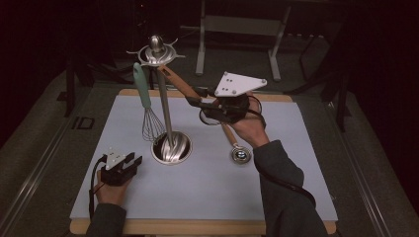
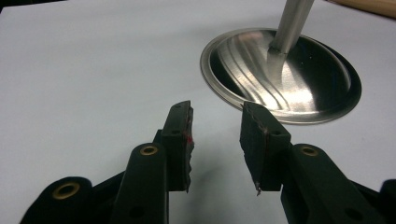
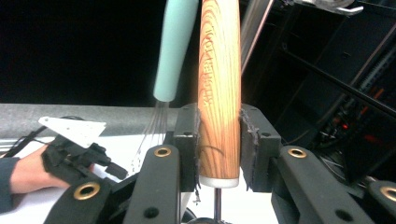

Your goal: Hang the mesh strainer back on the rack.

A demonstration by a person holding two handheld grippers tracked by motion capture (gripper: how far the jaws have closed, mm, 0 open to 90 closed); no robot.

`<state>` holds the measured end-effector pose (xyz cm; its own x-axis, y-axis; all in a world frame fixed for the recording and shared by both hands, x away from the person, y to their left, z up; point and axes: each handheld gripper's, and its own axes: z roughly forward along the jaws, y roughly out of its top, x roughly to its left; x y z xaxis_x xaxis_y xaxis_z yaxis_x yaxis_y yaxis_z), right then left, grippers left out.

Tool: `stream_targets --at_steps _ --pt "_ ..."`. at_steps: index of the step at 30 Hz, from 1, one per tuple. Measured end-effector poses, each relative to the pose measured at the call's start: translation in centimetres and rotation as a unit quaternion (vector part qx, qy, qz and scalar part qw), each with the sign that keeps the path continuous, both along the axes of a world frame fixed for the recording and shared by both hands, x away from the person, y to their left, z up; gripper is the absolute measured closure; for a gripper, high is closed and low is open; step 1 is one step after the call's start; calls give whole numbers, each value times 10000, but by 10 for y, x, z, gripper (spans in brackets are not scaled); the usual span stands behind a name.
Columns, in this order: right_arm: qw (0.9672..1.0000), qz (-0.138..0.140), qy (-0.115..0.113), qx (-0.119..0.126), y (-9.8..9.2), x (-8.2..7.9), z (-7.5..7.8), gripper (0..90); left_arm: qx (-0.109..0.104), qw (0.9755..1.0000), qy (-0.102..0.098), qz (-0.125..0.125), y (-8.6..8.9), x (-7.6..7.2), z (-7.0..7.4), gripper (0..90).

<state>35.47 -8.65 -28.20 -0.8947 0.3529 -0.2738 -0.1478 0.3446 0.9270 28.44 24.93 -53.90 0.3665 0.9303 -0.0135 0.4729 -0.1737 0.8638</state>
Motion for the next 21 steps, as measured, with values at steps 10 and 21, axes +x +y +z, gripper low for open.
stream_targets --at_steps 10,21 --pt "9975 -467 -118 -520 23 0 -8 704 -10 10000 -2 -9 1 0 0 643" --pt "9962 -645 20 -583 34 1 -9 695 -6 10000 -5 -10 1 0 0 643"
